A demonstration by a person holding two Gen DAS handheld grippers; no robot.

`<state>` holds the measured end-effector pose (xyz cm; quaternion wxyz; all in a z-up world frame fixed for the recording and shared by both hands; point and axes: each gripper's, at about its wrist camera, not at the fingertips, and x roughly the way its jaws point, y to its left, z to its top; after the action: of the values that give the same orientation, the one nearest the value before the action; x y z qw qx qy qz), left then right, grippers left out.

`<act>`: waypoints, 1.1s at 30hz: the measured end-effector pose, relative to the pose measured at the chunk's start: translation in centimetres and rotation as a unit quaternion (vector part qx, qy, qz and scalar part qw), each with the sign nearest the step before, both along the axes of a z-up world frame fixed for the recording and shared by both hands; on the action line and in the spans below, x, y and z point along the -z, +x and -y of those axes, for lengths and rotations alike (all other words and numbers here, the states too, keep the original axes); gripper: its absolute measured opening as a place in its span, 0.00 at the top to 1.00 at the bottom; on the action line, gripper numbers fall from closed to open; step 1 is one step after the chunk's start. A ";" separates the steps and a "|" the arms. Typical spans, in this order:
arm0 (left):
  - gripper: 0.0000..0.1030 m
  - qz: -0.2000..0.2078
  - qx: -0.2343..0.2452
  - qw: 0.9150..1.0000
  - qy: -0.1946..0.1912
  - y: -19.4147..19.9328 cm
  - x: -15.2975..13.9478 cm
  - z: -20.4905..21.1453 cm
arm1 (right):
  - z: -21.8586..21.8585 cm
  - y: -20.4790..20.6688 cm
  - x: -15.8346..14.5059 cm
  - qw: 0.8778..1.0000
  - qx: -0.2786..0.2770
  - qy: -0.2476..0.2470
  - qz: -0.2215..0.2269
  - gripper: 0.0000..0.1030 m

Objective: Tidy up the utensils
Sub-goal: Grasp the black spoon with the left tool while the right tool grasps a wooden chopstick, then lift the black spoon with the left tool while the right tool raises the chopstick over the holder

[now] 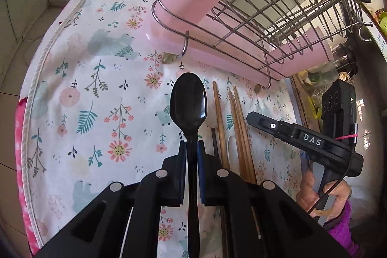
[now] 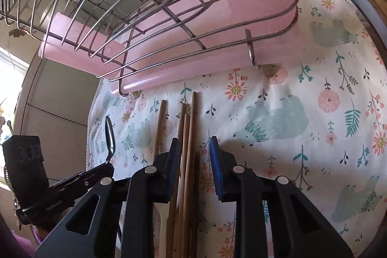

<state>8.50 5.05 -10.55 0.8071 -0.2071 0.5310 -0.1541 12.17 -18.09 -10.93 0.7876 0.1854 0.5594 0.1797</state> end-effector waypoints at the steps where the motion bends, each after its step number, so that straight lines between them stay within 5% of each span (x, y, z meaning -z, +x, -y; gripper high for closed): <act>1: 0.92 0.002 0.000 1.000 0.001 0.0 -0.1 -0.2 | -0.3 0.1 0.1 1.000 -0.002 -0.007 -0.003 0.79; 3: 0.92 0.005 0.001 1.000 0.003 0.1 -0.4 -0.6 | -0.9 0.4 0.2 1.000 -0.005 -0.026 -0.009 0.86; 13: 0.92 0.009 -0.002 1.000 0.005 0.3 -1.9 -2.3 | -4.5 1.8 0.0 0.994 -0.030 -0.102 -0.015 0.88; 20: 0.92 0.040 -0.011 0.999 0.005 -0.7 -4.4 -3.2 | -1.8 0.8 -0.1 1.000 0.006 -0.018 0.010 0.94; 33: 0.92 0.149 -0.049 0.987 0.013 -3.8 -10.4 -4.4 | 5.4 -5.5 -7.7 0.987 0.056 0.032 0.147 0.94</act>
<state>4.72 9.44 -0.19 0.8864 -0.1975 0.3957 -0.1367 6.64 -23.47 -3.21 0.8638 0.2130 0.4205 0.1779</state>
